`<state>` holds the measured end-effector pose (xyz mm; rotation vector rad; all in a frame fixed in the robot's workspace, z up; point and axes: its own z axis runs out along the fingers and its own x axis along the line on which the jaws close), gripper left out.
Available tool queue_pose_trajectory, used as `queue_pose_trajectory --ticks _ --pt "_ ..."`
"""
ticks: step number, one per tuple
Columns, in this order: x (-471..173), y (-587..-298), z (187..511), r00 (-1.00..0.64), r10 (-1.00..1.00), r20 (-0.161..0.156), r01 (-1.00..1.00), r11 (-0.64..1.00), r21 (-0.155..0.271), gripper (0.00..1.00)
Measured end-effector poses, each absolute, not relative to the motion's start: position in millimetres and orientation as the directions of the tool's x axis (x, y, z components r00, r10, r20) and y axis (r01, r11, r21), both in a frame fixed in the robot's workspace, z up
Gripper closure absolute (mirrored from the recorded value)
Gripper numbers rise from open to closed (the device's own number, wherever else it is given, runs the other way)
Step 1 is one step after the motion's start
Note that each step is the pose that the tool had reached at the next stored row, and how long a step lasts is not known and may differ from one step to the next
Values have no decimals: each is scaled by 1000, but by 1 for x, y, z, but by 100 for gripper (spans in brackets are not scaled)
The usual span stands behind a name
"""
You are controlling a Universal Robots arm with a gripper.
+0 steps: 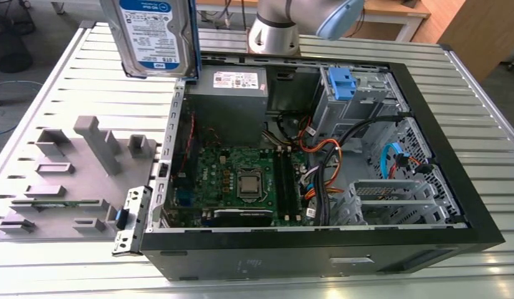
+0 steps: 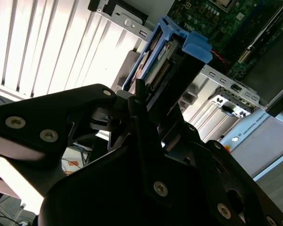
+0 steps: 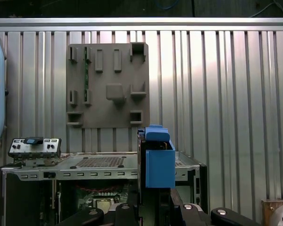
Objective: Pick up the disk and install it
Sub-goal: 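Pick up the disk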
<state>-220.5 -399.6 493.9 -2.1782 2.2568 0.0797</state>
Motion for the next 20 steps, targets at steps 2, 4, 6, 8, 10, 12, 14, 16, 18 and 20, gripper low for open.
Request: queue_pose_trajectory --ticks 2,4,6,8,10,12,14,16,18,20 --pt "-216 -400 494 -36 -999 -38 -999 35 34 65" --pt "-213 -400 494 -36 -999 -38 -999 35 34 65" --pt "-211 -400 494 -36 -999 -38 -999 35 34 65" --pt "-210 -400 494 -36 -999 -38 -999 35 34 65" --pt "-209 -400 494 -36 -999 -38 -999 35 34 65" --pt "-209 -400 494 -36 -999 -38 -999 35 34 65" --pt "-209 -400 494 -36 -999 -38 -999 35 34 65" --pt "-209 -400 494 -36 -999 -38 -999 35 34 65" --pt "-209 -400 494 -36 -999 -38 -999 35 34 65" --pt "-208 -400 494 -36 -999 -38 -999 35 34 65"
